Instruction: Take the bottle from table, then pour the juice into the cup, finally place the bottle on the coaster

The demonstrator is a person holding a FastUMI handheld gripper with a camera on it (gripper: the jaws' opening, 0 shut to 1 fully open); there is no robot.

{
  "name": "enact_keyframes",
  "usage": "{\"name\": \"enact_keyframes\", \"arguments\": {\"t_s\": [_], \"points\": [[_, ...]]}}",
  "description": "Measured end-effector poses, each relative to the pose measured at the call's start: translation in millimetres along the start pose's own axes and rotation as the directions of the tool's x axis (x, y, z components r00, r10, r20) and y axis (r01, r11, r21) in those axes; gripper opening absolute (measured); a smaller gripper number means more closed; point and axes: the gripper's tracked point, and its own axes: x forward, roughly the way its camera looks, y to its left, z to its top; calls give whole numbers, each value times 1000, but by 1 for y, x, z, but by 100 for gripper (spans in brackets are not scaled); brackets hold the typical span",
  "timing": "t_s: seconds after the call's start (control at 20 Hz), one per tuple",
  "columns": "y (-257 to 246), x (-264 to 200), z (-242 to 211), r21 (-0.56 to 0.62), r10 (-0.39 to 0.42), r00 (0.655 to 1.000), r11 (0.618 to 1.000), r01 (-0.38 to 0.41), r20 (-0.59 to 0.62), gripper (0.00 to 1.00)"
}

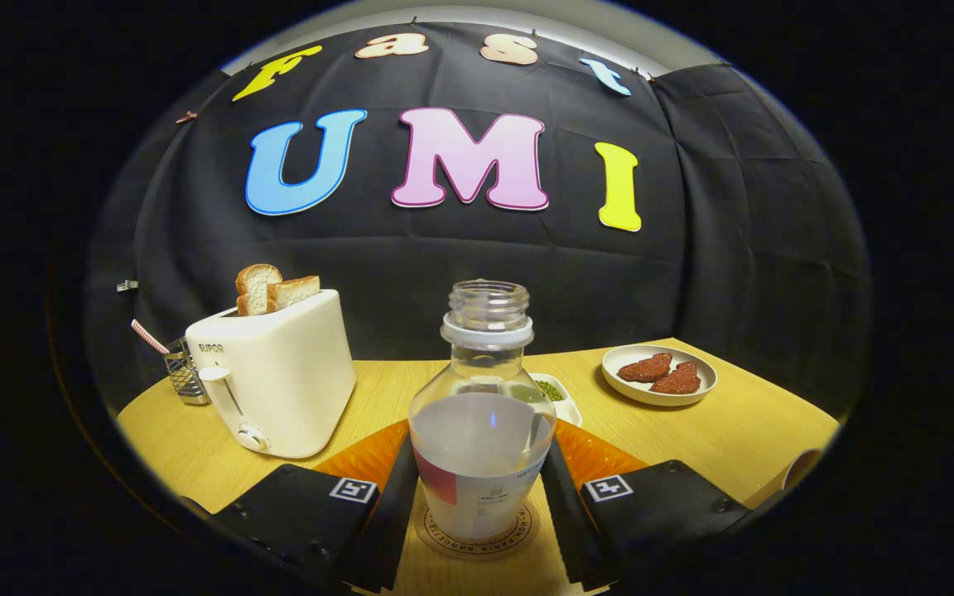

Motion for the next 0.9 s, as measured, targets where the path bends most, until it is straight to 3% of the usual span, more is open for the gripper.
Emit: {"name": "enact_keyframes", "arguments": {"t_s": [0.2, 0.3, 0.45, 0.9], "points": [[-2, -2, -1, 5, 2, 1000, 1000, -2, -7, 80], [6, -8, 0, -4, 36, 999, 999, -36, -10, 99], [-3, -27, 10, -49, 25, 1000, 998, -26, -13, 97], [-11, -120, 69, -16, 84, 996, 996, -84, 6, 98]]}}
